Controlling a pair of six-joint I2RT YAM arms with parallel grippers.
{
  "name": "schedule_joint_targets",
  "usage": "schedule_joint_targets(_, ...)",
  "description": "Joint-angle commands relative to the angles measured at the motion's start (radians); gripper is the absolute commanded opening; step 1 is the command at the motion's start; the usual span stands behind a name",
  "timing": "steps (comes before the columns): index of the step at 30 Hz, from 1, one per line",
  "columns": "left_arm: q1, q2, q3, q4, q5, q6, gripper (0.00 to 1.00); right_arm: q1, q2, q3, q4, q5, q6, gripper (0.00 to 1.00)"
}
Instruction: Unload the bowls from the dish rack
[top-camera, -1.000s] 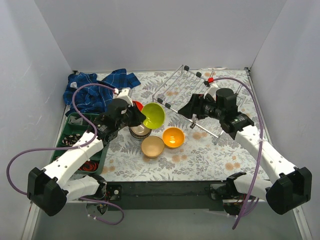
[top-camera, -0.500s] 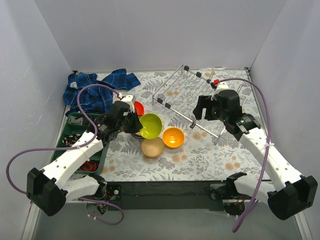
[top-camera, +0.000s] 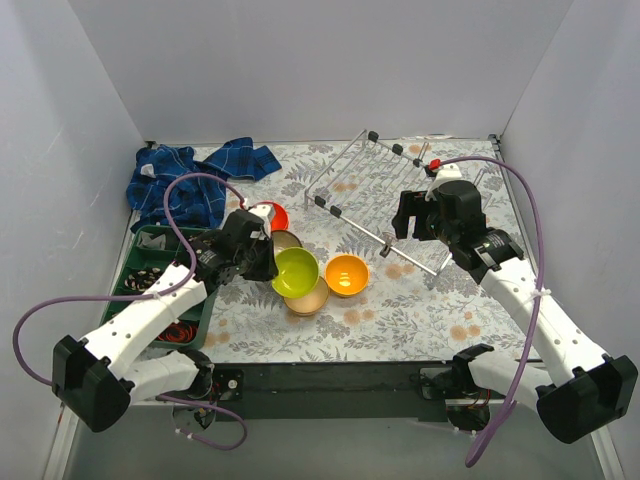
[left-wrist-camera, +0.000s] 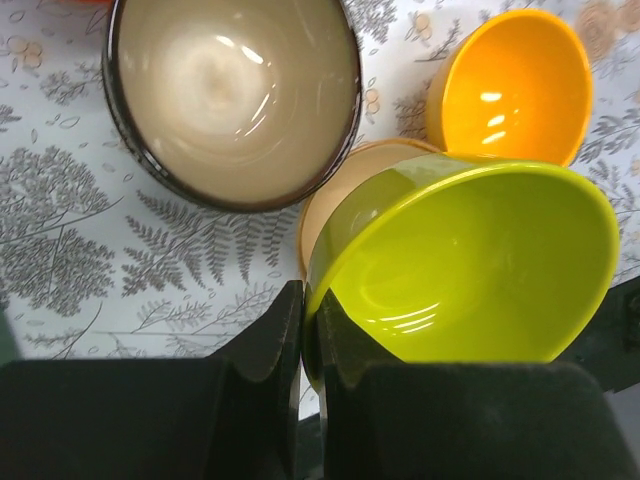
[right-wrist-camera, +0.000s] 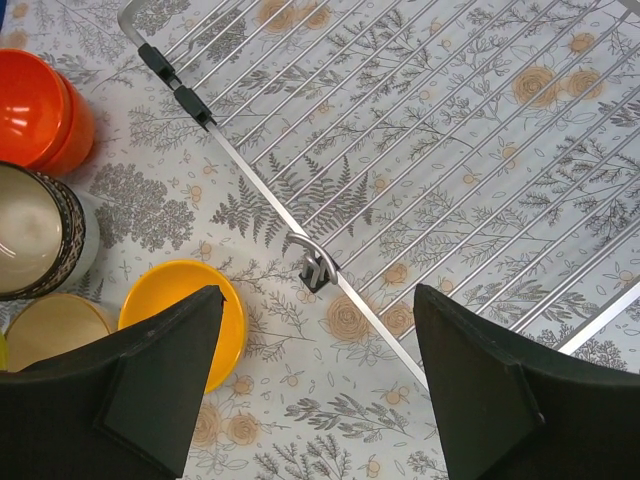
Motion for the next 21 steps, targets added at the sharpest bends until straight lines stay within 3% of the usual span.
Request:
schedule_joint_targets(1,-0.003,-0.051,0.025,-0.081,-0.04,0.037,0.0,-0.002,-0.018,0.025,0.004,0.04,-0.023,0.85)
schedule_joint_targets(12,-0.042,0.054,0.094,0.053,0.11,0.004,0.0,-0.002,-0.02,0.025,0.004,0.063,-0.039,0.85)
schedule_joint_targets(21,-0.286,0.297,0.236,0.126,0.034,0.037,0.0,-0.003,-0.065,0.024,-0.016,0.135,-0.051,0.85)
